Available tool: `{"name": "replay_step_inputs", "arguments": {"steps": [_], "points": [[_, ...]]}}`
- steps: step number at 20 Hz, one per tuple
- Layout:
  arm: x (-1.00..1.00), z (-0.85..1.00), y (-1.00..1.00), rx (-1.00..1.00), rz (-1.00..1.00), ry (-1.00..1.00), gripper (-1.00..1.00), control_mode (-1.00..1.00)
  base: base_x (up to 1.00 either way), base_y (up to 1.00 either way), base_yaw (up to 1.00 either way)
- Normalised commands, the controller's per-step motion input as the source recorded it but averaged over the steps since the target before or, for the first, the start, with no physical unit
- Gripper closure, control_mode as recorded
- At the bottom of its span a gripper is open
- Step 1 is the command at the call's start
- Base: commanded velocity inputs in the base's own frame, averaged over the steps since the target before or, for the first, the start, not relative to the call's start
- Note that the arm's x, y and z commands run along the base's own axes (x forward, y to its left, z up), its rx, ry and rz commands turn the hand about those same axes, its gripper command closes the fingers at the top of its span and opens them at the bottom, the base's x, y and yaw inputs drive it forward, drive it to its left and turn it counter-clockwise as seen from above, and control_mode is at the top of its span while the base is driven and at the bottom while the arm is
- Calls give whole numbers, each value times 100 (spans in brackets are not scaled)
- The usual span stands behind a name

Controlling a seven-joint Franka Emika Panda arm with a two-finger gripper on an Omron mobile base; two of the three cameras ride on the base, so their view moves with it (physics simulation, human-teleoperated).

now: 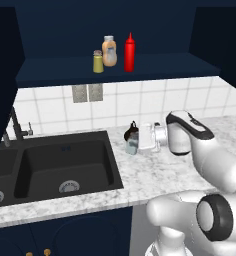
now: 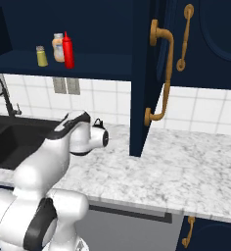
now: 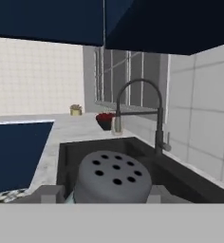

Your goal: Put the shaker and condiment bottle from the counter next to their counterparts in the cabinet.

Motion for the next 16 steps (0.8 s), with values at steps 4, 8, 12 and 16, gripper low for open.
{"name": "replay_step_inputs", "arguments": {"steps": [4, 8, 12, 16], "points": [[-60, 38, 26, 12, -29, 0, 100, -100, 0, 0, 0], [-26, 20, 37, 6, -28, 4, 100, -100, 0, 0, 0], [0, 4, 29, 3, -15, 10, 100, -100, 0, 0, 0], [1, 0, 5, 2, 2, 0, 100, -100, 0, 0, 0]]}}
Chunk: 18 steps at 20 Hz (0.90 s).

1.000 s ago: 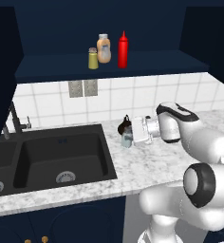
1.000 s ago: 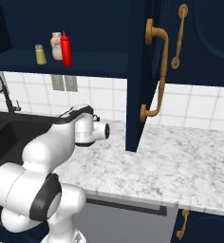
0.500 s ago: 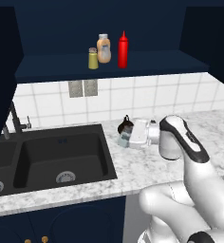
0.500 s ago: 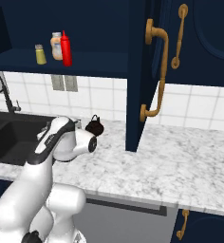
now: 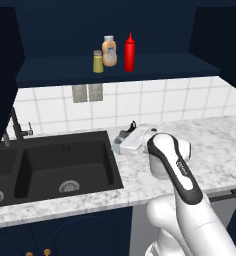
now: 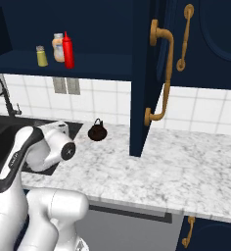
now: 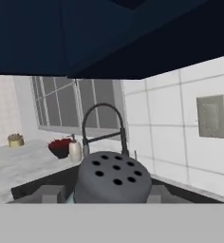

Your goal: Put the shaker and condiment bottle from the counter next to their counterparts in the cabinet.

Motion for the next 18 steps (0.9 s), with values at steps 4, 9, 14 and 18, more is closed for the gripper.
{"name": "replay_step_inputs", "arguments": {"steps": [4, 9, 14, 18], "points": [[8, 21, 34, 1, -7, 1, 100, -100, 0, 0, 0], [31, 57, 74, -4, -19, 9, 100, -100, 0, 0, 0], [22, 61, 84, -39, -24, 25, 100, -100, 0, 0, 0], [14, 52, 63, -43, -21, 26, 100, -100, 0, 0, 0]]}}
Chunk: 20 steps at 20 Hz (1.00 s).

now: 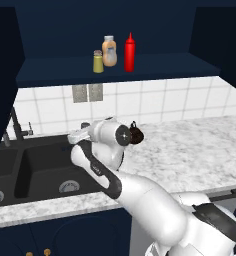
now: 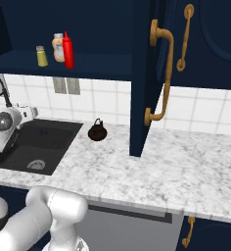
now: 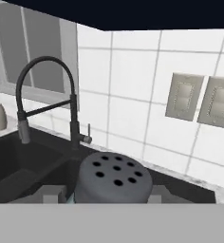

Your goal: Put the shaker and condiment bottle from the counter next to their counterparts in the cabinet.

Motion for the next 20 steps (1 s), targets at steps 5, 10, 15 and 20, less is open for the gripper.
{"name": "replay_step_inputs", "arguments": {"steps": [5, 10, 15, 20], "points": [[0, 0, 4, -1, 0, 0, 100, -100, 0, 0, 0], [9, 59, 0, 0, -2, -2, 100, -100, 0, 0, 0], [21, 100, 0, 0, -8, -2, 100, -100, 0, 0, 0], [15, 100, 0, 6, -9, -13, 100, -100, 0, 0, 0]]}}
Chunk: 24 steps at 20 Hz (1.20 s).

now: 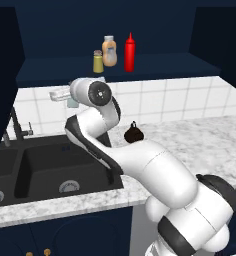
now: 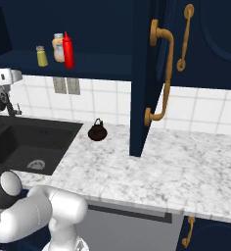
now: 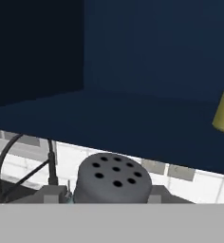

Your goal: Put the shaker and condiment bottle from the counter next to their counterparts in the cabinet.

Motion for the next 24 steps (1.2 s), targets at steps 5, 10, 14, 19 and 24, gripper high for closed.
{"name": "replay_step_inputs", "arguments": {"steps": [5, 10, 14, 19, 24], "points": [[10, 98, 0, 0, -7, -12, 100, -100, 0, 0, 0], [12, 12, -24, 7, -5, -1, 100, -100, 0, 0, 0], [36, 2, -50, 5, -7, -2, 100, -100, 0, 0, 0], [74, 0, -43, 0, -9, -2, 100, -100, 0, 0, 0], [1, 0, 6, 0, 1, -4, 100, -100, 0, 0, 0]]}}
